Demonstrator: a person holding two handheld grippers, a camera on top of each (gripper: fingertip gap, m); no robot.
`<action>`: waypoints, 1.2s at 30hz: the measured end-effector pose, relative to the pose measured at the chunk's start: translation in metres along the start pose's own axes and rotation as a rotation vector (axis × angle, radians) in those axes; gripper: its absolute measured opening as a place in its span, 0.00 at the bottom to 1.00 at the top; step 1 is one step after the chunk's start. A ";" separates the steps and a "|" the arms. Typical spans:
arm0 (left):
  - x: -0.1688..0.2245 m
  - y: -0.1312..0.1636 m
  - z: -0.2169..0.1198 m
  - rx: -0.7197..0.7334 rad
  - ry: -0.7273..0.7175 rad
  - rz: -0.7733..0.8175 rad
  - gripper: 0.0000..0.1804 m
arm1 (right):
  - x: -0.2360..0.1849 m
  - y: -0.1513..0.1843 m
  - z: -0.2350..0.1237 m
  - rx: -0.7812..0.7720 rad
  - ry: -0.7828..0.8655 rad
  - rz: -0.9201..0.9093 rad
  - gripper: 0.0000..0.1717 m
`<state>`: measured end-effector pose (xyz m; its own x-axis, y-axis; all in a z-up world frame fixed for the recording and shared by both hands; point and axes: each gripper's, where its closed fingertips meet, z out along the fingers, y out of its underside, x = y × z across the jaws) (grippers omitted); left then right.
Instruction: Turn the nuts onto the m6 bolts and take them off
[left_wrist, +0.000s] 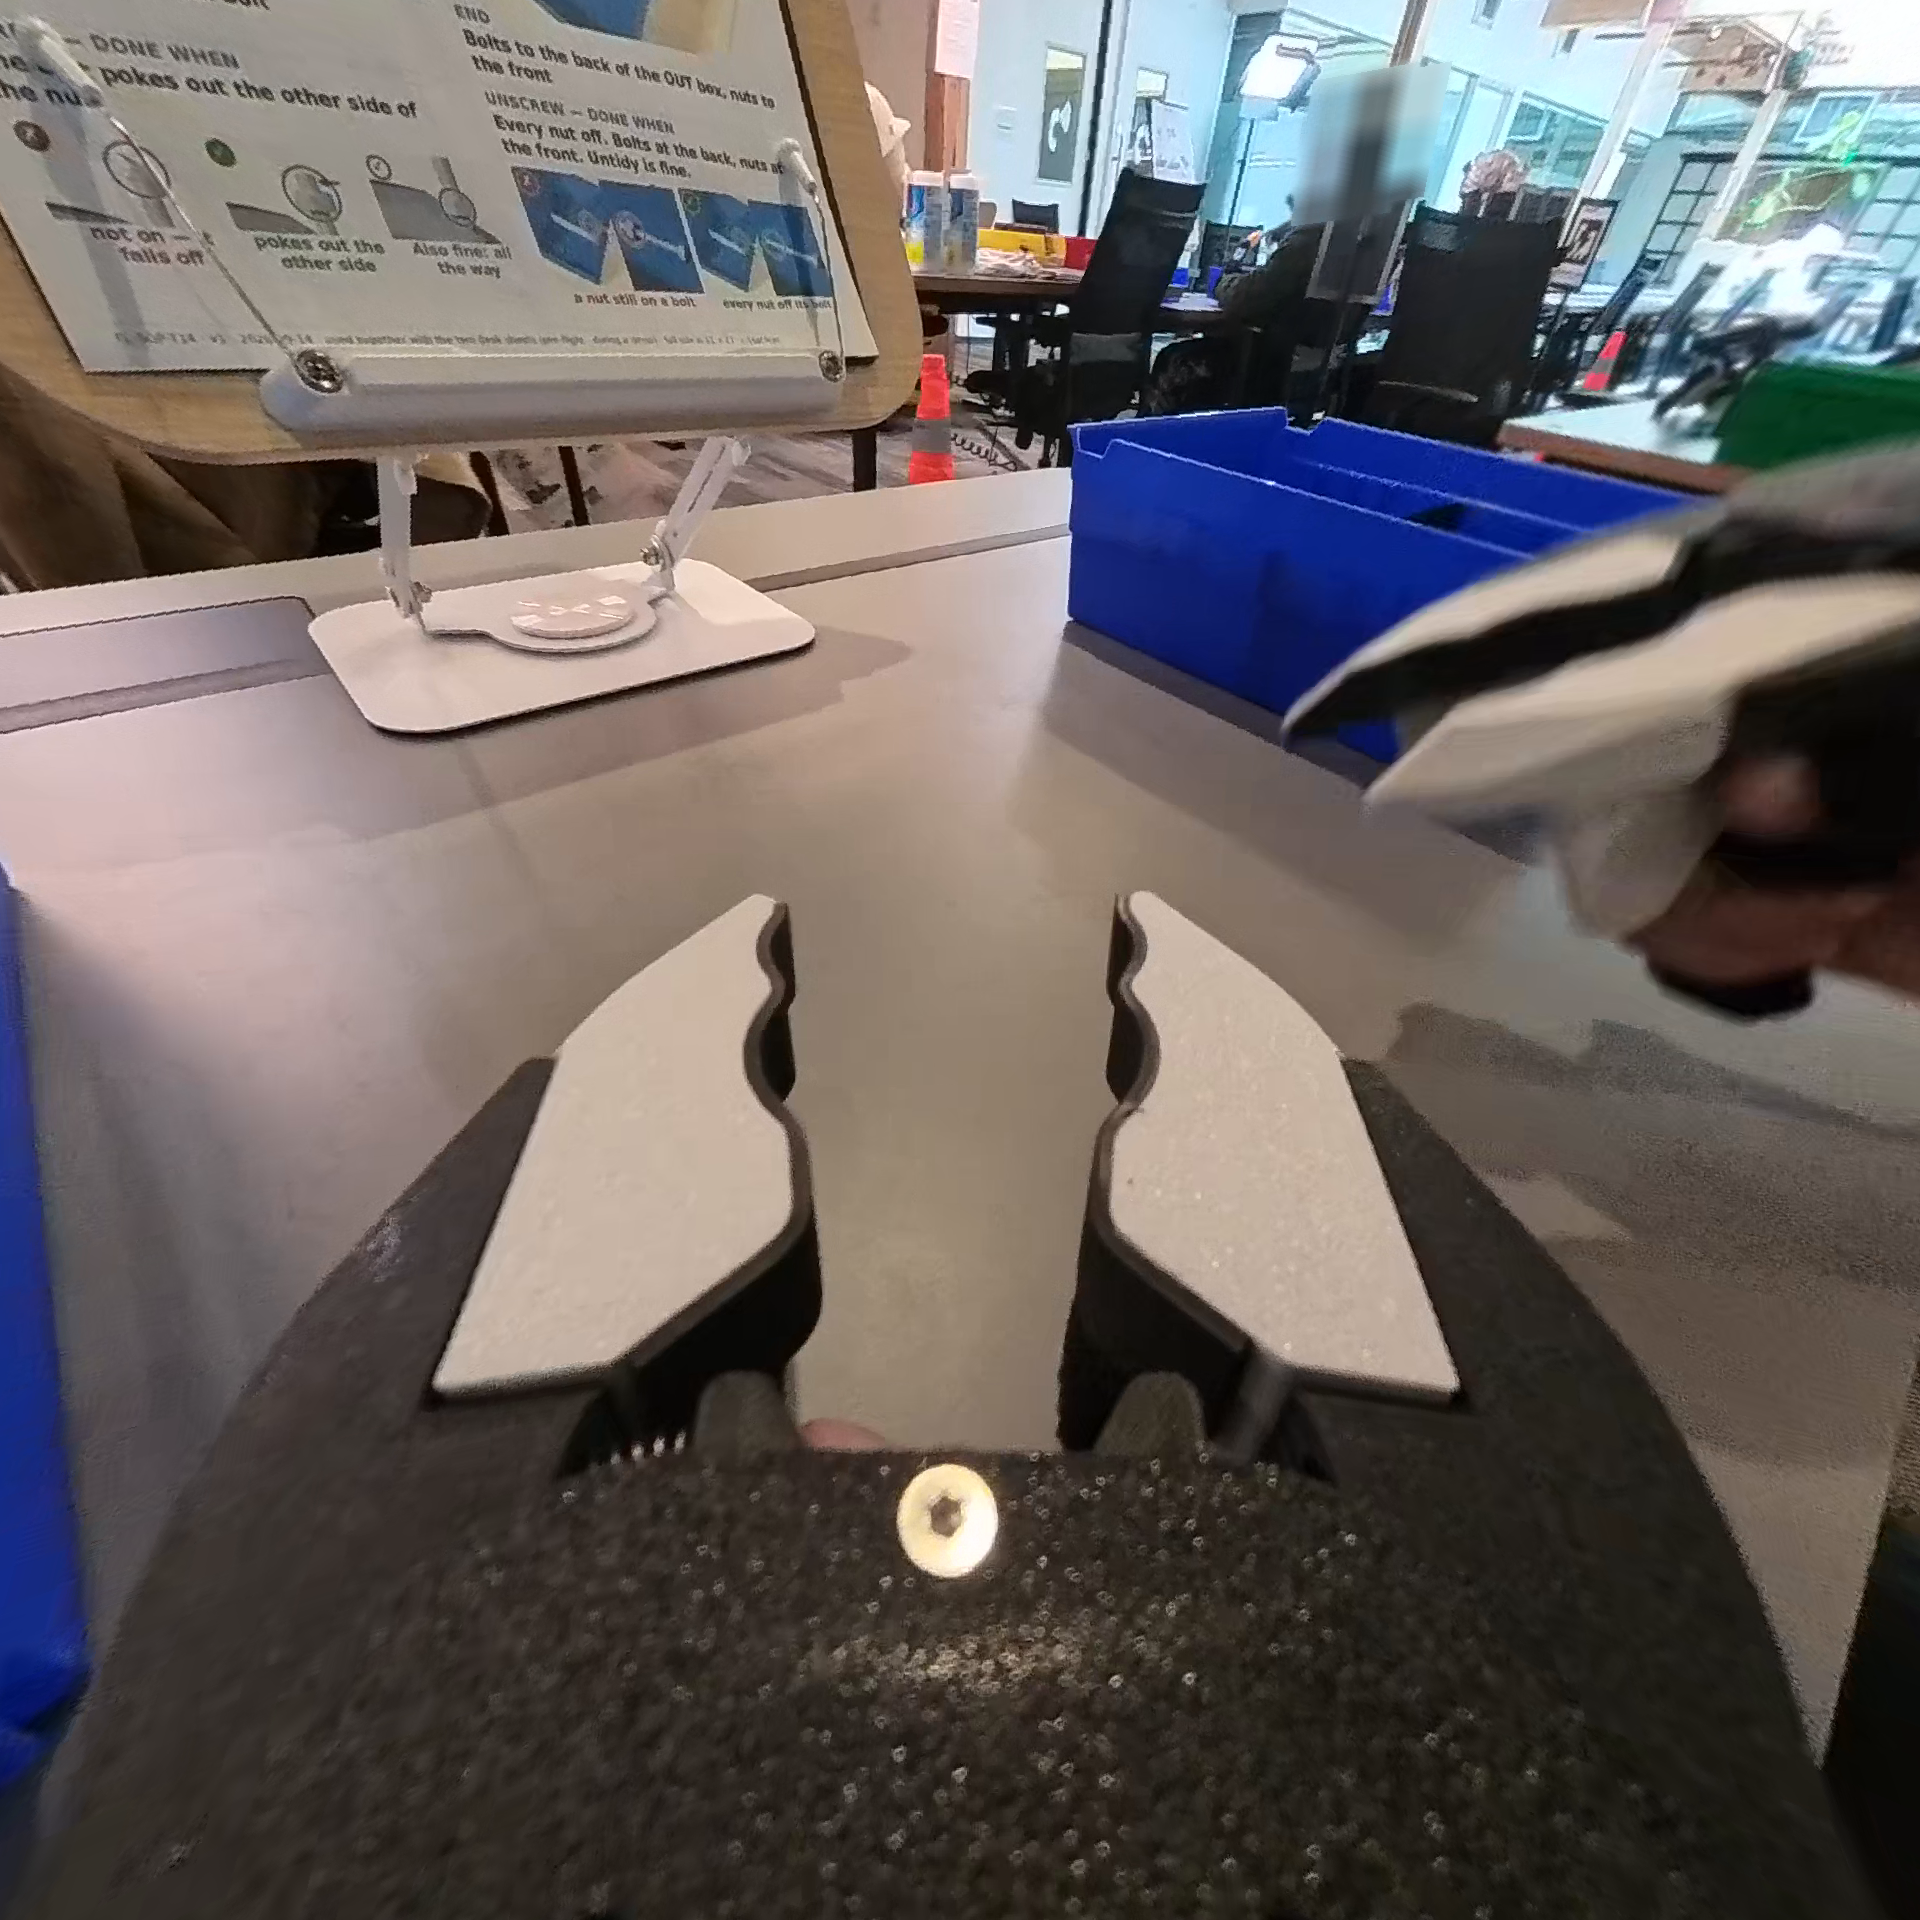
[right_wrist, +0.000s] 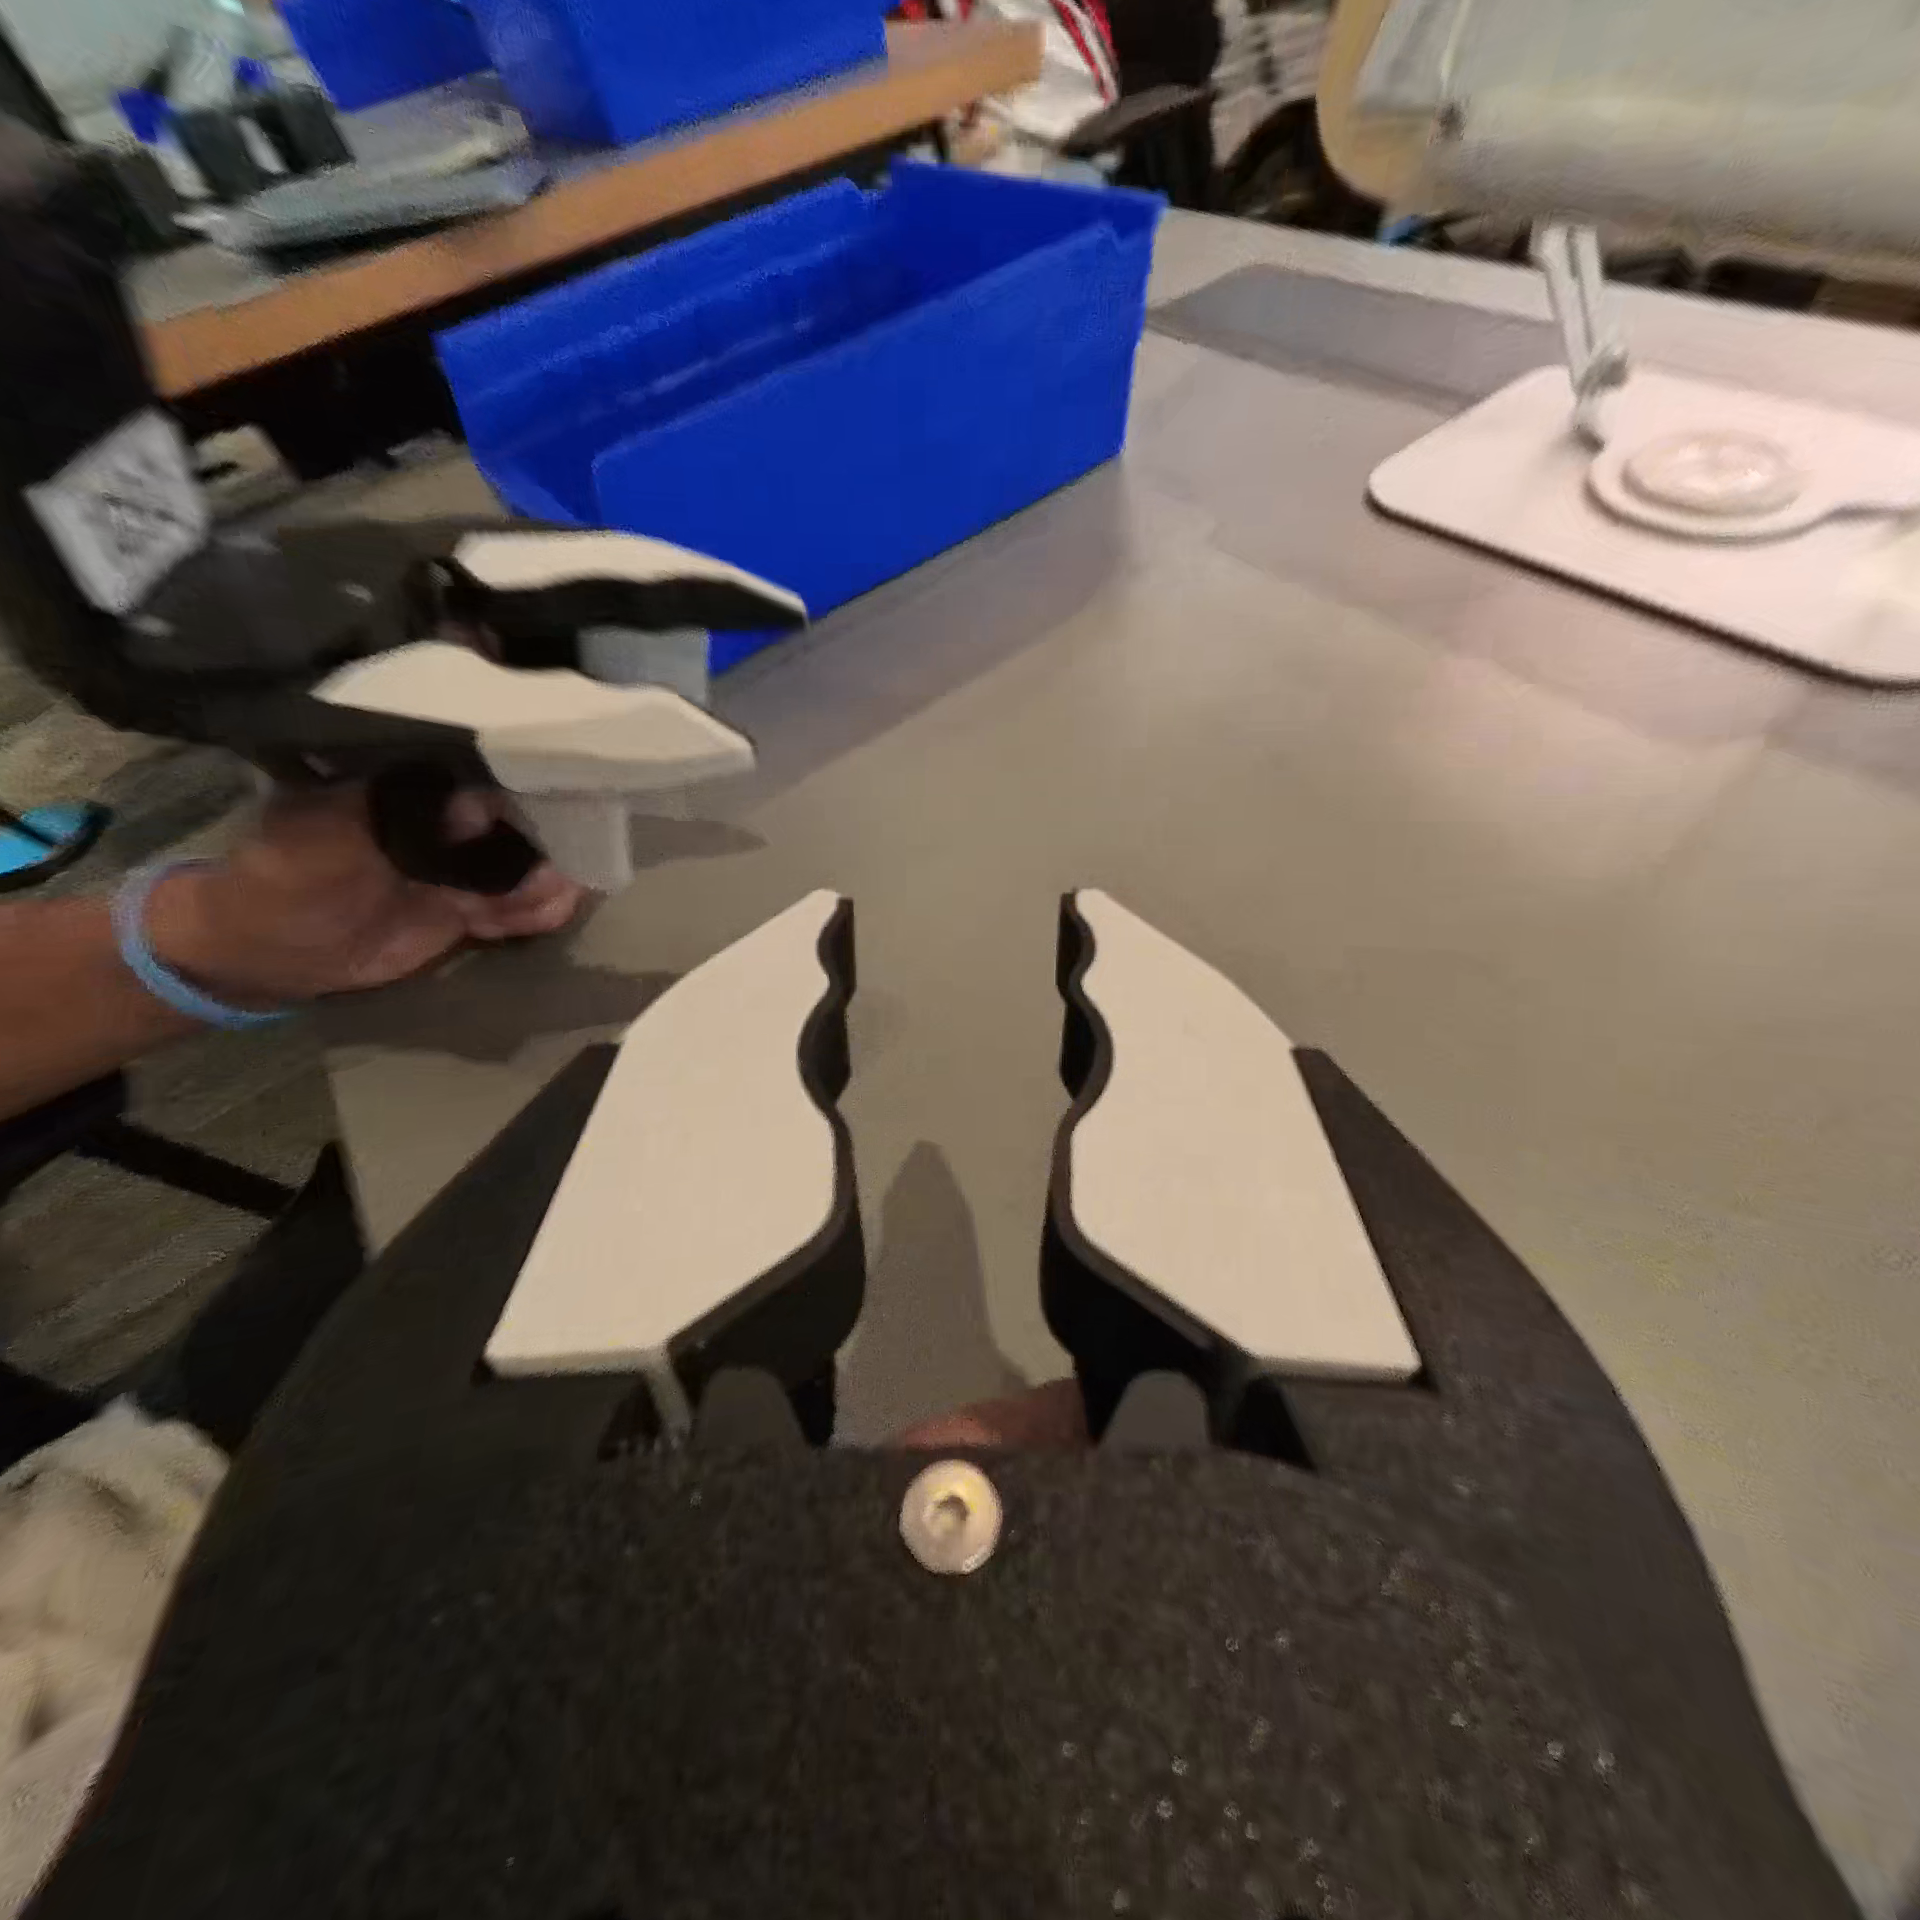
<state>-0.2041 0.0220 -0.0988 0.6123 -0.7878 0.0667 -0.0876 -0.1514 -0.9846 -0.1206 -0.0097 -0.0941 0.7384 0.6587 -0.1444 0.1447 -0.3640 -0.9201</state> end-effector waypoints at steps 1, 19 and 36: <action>0.000 0.001 0.000 -0.004 -0.007 0.002 0.32 | 0.000 0.012 0.010 -0.002 0.025 -0.010 0.22; -0.083 -0.108 -0.071 -0.060 -0.284 -0.029 0.25 | 0.017 0.000 -0.016 0.313 0.174 -0.102 0.16; -0.324 0.012 -0.038 -0.966 -0.646 -0.428 0.29 | 0.002 0.003 -0.007 0.275 0.113 -0.178 0.14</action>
<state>-0.4333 0.2532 -0.1258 0.9856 -0.1690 -0.0085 -0.1606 -0.9181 -0.3623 -0.1141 -0.0141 -0.0944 0.7882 0.6130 0.0543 0.1061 -0.0484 -0.9932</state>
